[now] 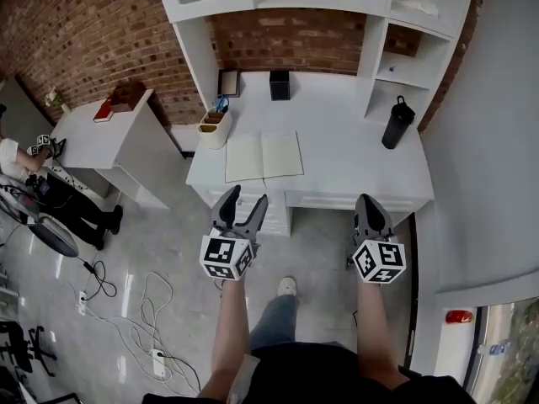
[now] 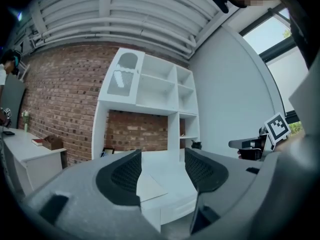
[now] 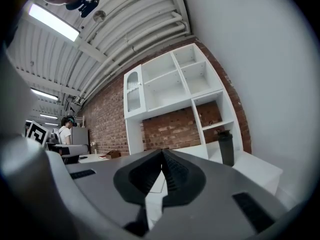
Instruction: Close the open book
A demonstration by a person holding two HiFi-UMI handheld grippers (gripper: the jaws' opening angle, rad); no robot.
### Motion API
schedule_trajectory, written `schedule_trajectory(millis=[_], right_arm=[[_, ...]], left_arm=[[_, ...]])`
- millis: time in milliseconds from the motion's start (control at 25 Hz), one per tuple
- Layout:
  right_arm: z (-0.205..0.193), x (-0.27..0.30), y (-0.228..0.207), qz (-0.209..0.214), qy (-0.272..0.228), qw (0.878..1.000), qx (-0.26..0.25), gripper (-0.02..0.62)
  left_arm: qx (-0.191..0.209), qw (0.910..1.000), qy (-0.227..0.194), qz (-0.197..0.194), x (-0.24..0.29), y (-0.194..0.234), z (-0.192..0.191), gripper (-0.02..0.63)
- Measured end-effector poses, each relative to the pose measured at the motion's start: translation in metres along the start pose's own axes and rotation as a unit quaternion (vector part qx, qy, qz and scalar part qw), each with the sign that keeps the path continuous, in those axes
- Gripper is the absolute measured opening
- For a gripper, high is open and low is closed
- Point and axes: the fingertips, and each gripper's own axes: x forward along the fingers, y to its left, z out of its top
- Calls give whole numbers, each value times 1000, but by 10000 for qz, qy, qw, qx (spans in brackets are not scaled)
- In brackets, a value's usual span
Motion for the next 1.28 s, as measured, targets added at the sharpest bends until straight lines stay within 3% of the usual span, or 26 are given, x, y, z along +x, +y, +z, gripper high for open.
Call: schedule_trajectory(millis=[400, 960, 1120, 1280], right_arm=[[-24, 121, -11, -167, 356, 9992, -13, -2], [-23, 161, -19, -175, 595, 9980, -137, -2], [-22, 164, -28, -163, 665, 9974, -236, -2], [-34, 162, -40, -208, 772, 9966, -189, -2]], left_arm=[[-65, 9995, 239, -217, 97, 73, -24, 242], [-285, 9980, 496, -257, 145, 98, -48, 242], [-4, 9963, 779, -365, 160, 99, -62, 242], [578, 9867, 1335, -724, 180, 92, -87, 242]])
